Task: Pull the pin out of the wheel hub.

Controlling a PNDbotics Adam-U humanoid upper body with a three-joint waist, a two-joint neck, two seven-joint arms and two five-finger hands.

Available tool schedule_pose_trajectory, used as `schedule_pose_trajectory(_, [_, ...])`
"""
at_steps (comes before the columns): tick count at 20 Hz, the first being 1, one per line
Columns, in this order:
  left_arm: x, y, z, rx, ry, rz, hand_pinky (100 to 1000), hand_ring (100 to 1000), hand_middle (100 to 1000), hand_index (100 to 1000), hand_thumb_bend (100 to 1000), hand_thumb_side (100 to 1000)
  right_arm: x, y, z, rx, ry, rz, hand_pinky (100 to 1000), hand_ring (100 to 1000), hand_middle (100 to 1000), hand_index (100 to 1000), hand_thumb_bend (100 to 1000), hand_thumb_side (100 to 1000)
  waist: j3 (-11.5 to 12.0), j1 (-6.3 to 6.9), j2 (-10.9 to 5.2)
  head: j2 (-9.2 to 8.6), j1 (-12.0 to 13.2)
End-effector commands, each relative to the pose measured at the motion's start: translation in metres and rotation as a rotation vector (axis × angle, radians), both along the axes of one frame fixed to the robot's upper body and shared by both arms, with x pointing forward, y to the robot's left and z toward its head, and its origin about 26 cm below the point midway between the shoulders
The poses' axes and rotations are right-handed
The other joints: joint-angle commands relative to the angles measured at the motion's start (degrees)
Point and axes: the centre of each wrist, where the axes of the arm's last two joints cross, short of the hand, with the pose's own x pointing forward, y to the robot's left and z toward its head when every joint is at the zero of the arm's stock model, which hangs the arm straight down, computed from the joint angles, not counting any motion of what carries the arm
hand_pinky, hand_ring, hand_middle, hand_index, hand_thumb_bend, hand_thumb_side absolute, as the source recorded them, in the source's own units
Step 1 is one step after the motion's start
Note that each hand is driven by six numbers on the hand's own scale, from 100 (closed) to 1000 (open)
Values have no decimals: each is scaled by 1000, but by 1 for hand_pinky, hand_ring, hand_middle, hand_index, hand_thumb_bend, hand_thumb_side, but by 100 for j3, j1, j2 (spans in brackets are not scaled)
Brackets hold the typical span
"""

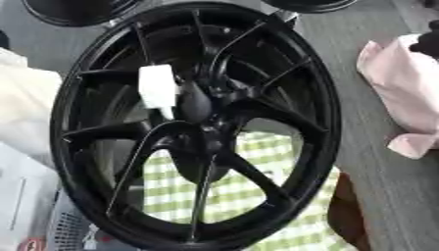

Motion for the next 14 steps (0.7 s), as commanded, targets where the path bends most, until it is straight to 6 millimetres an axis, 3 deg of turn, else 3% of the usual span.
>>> schedule_pose_trajectory(1, [-11, -10, 21, 152, 31, -3, 795, 720, 646, 780, 673, 467, -1, -3, 9, -51, -9, 3, 909, 693, 613, 726, 408, 385, -9, 1, -163, -15, -16])
schedule_pose_trajectory(7, [-23, -31, 42, 319, 141, -68, 810, 735, 663, 791, 665, 458, 1, 0, 9, -55, 2, 22, 909, 692, 614, 726, 408, 386, -84, 3, -185, -45, 15])
schedule_pose_trajectory(14, [-12, -75, 36, 339, 321, -237, 805, 737, 665, 791, 671, 439, 2, 0, 6, -54, 18, 38, 910, 692, 614, 726, 408, 385, -117, -24, -298, -66, 195])
